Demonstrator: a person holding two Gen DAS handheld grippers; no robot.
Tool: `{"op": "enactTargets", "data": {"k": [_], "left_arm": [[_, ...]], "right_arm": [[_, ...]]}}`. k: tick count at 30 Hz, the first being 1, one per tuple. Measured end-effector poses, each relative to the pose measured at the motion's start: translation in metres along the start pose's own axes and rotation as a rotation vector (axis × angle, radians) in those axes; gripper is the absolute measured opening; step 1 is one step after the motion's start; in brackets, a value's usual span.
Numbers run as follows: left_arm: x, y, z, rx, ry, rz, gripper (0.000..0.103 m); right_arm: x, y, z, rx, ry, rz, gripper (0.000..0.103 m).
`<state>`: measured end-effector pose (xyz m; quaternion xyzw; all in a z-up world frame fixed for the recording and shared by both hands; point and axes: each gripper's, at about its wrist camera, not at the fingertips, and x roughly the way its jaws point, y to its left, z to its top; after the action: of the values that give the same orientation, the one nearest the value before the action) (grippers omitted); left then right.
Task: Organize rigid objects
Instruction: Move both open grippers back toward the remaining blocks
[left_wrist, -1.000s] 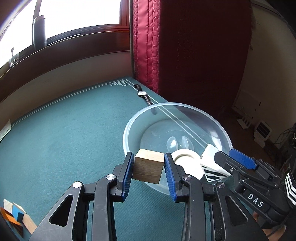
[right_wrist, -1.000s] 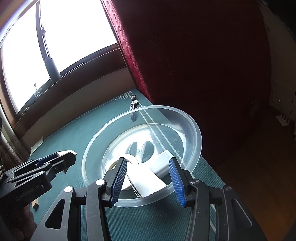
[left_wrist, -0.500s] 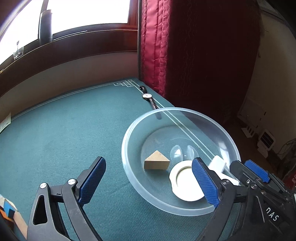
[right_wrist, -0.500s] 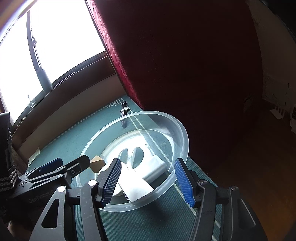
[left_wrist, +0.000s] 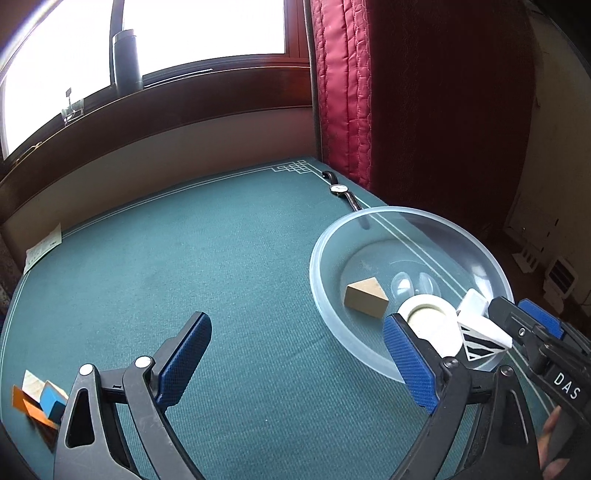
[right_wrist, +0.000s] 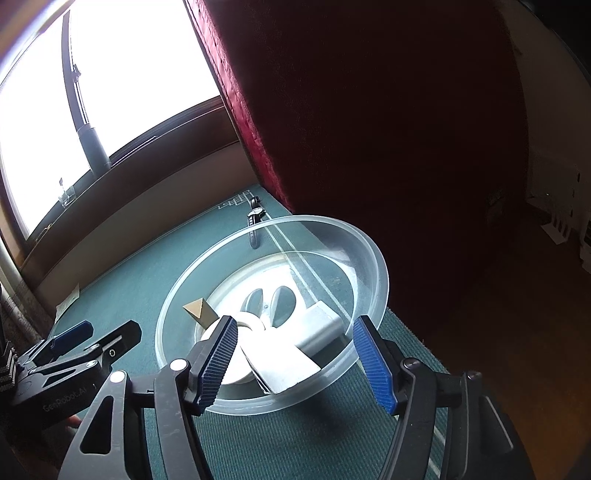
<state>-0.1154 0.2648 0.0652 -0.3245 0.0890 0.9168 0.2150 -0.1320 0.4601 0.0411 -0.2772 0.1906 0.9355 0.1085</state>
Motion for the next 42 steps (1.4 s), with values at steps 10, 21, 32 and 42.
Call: {"op": "enactTargets", "data": {"k": [10,21,32,42], "left_arm": [[-0.021,0.029,-0.018,-0.050,-0.007,0.052,0.098],[-0.046,0.056,-0.043,-0.071,-0.048,0.135,0.098],[-0.072,0.091,-0.067,-0.149,-0.019,0.157,0.098],[-0.084,0.121,-0.096,-0.159,0.023,0.231,0.098]], "right_arm": [[-0.002,0.016,-0.007,-0.038,0.011,0.024,0.078],[-0.005,0.040,-0.019,-0.104,0.032,0.069,0.098],[-0.014,0.065,-0.032,-0.160,0.044,0.111,0.099],[-0.026,0.096,-0.043,-0.233,0.034,0.154,0.099]]}}
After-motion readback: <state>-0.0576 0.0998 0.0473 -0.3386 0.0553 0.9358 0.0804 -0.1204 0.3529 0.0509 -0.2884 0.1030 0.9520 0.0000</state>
